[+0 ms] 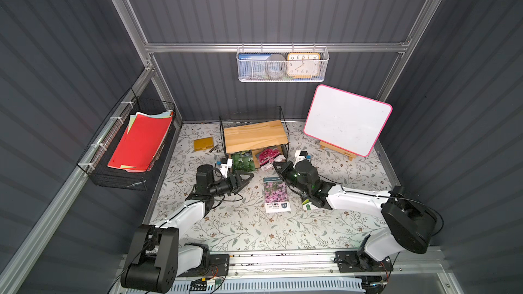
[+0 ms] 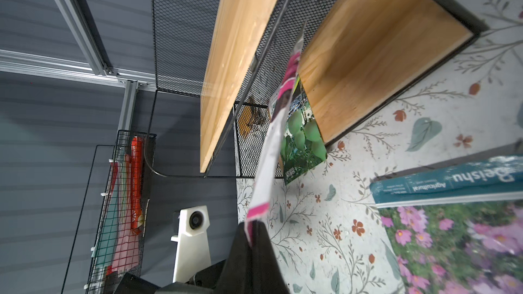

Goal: Take the seed bag off the shelf
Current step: Pick up the seed packet from the shelf.

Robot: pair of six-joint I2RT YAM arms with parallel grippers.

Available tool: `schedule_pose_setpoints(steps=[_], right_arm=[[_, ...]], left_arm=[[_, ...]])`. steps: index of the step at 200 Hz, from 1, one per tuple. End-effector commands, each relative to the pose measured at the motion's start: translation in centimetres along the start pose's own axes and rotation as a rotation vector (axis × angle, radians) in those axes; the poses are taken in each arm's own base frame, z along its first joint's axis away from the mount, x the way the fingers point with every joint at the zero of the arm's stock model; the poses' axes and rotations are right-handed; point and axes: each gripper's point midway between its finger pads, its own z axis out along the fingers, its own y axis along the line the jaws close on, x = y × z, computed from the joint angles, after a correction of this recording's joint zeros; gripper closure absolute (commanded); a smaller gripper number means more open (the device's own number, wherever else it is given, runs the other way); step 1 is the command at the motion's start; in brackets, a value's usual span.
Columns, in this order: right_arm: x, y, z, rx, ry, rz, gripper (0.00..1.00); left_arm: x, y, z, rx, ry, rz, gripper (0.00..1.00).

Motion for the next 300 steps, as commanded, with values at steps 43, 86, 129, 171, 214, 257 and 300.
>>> schedule_pose_setpoints(steps=[43,86,129,171,214,257,300], right_arm=[[1.3,0.5,-1.2,-0.005,0.012,-0.035,1.00],[2.4,1.5,-1.7,-0.034,0.027,-0.037,1.00],[3.4,2.5,-2.2,-0.061,0.042,-0.047,1.00],[4.6,3.1,-3.0,-0.083,0.062,-0.049,1.00],[5.8,3.2,-4.0,-0.088,0.080,-0.061,1.00],[6.6,3.8,-4.5,-0.112,0.087,-0.070,1.00],[8.2,4.6,-4.7,-0.138,0.119,-0.082,1.00]], left_arm=[[-0.8,-2.1,-0.4,0.044,-0.041,0.009,0.22],[-1.0,-2.7,-0.5,0.064,-0.049,0.001,0.20],[-0.7,-2.1,-0.4,0.072,-0.047,-0.019,0.20],[-1.1,-2.2,-0.5,0.069,-0.071,-0.028,0.20],[-1.9,-2.7,-0.8,0.072,-0.122,-0.032,0.23],[-1.8,-3.2,-1.2,0.086,-0.138,-0.032,0.24],[-1.6,-3.4,-1.7,0.087,-0.156,-0.032,0.26]])
